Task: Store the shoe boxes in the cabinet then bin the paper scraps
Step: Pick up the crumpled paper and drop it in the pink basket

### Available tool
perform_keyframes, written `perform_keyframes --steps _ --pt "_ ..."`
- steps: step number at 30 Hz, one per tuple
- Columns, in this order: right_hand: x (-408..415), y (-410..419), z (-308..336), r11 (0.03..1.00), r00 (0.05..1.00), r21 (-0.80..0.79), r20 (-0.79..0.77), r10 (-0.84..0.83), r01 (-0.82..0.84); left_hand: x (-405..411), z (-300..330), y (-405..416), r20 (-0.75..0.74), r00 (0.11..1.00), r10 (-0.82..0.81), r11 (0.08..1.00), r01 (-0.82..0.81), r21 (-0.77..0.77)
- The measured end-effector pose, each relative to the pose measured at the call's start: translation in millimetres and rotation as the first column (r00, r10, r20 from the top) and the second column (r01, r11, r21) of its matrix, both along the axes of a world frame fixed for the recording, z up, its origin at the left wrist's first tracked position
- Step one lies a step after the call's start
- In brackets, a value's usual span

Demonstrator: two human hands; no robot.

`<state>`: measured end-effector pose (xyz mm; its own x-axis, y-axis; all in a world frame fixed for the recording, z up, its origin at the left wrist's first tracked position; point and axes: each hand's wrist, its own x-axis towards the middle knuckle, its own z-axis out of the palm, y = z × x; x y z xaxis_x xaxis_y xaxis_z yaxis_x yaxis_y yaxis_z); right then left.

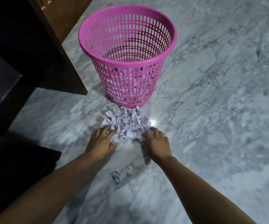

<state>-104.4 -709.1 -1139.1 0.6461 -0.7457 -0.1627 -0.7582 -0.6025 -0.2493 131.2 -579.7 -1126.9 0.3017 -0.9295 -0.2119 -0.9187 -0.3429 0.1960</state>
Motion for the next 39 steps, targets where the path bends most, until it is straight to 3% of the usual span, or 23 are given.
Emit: perform_keyframes --steps 2,4,7,11,15,18,21,25,28,30,33,36,38,39 --pt "6.6 13.0 -9.5 0.996 0.996 -0.027 -0.013 0.087 -0.088 -22.2 -2.0 4.5 0.043 0.999 -0.034 0.996 0.037 -0.084" --pt "9.0 24.5 -15.1 0.993 0.993 -0.016 0.010 0.118 -0.118 -39.5 -1.9 4.4 -0.009 1.000 -0.030 0.994 0.029 -0.101" --pt "10.7 33.8 -12.6 0.989 0.990 0.076 0.076 0.120 -0.126 -54.0 -0.5 2.1 -0.135 0.991 -0.012 1.000 0.009 -0.018" --pt "4.0 36.3 -6.2 0.982 0.978 0.185 0.207 0.005 -0.044 -63.3 4.7 -1.1 -0.137 0.986 -0.099 0.982 0.119 0.148" --pt "-14.5 28.0 6.6 0.969 0.916 0.239 0.370 -0.154 0.067 -70.6 18.1 -2.1 -0.177 0.982 -0.068 0.997 0.061 -0.046" --pt "-11.4 7.4 38.0 0.948 0.793 0.267 0.532 -0.296 0.174 -70.8 49.5 -18.8 -0.239 0.967 -0.088 0.975 0.034 -0.221" --pt "10.8 -21.7 93.6 0.922 0.592 0.319 0.707 -0.386 0.221 -62.2 100.0 -45.8 -0.277 0.956 -0.100 0.912 -0.023 -0.409" --pt "47.8 -65.9 188.8 0.960 0.334 0.214 0.905 -0.265 0.182 -39.1 188.2 -90.8 -0.264 0.953 -0.148 0.721 -0.079 -0.688" --pt "78.7 -110.8 250.2 0.973 0.248 0.097 0.957 -0.149 0.210 -8.0 247.4 -132.5 -0.240 0.967 -0.081 0.610 -0.142 -0.779" --pt "98.4 -137.4 284.6 0.968 0.307 -0.031 0.951 -0.049 0.250 21.3 276.0 -168.4 -0.183 0.983 0.010 0.589 -0.153 -0.793" --pt "123.5 -172.1 314.8 0.956 0.598 -0.166 0.802 -0.013 0.243 54.7 305.7 -212.2 -0.136 0.970 0.200 0.650 -0.236 -0.722" --pt "135.5 -197.5 316.6 0.982 0.858 -0.161 0.514 -0.003 0.100 56.1 314.0 -233.8 -0.029 0.974 0.224 0.892 -0.217 -0.397" --pt "132.3 -199.9 311.6 0.990 0.917 -0.131 0.398 0.007 0.050 44.3 306.0 -235.8 -0.056 0.982 0.182 0.968 -0.189 -0.163" --pt "129.3 -199.4 309.0 0.989 0.908 -0.136 0.420 0.008 0.054 39.6 298.4 -234.5 -0.101 0.979 0.178 0.968 -0.193 -0.159"
